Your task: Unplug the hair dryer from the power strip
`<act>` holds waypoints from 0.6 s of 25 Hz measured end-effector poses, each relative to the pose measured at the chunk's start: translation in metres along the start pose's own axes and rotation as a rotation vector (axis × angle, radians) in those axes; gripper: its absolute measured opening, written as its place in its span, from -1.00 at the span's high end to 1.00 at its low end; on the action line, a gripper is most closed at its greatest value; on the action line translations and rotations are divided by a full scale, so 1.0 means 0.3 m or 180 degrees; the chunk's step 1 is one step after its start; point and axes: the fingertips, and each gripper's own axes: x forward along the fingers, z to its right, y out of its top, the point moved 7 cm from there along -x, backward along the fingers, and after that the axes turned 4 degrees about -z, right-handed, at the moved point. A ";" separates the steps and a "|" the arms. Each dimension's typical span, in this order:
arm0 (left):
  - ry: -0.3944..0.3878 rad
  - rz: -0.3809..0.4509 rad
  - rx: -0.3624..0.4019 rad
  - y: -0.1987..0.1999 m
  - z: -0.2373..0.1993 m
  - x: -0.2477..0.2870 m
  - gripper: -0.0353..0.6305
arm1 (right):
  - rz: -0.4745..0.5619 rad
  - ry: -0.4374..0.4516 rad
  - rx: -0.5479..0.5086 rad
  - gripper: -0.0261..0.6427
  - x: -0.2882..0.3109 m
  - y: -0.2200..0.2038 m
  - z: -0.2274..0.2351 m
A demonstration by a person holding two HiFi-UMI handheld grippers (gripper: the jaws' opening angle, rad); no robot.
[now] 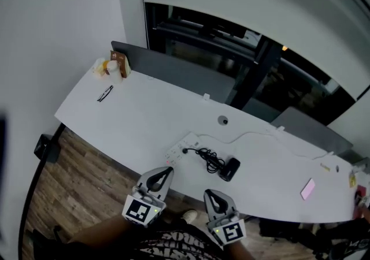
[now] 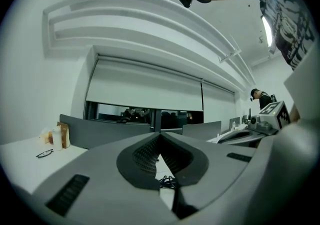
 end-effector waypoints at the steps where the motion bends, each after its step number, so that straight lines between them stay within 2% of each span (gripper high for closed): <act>1: 0.0043 -0.0028 0.0022 -0.009 0.011 0.001 0.82 | 0.0004 0.0055 -0.0002 0.81 -0.008 -0.007 0.007; 5: 0.0310 -0.0174 -0.0028 -0.061 0.019 -0.002 0.81 | -0.0068 0.0245 0.0029 0.81 0.005 -0.043 0.030; 10: 0.0367 -0.0554 0.0117 -0.175 -0.039 0.000 0.81 | -0.0368 0.0412 0.0290 0.81 0.124 -0.143 0.036; 13: 0.0470 -0.0975 -0.0127 -0.279 -0.120 0.051 0.81 | -0.0586 0.0286 0.0499 0.81 0.258 -0.219 0.053; 15: 0.0417 -0.1211 -0.0230 -0.356 -0.162 0.101 0.81 | -0.0705 0.0163 0.0579 0.81 0.367 -0.297 0.068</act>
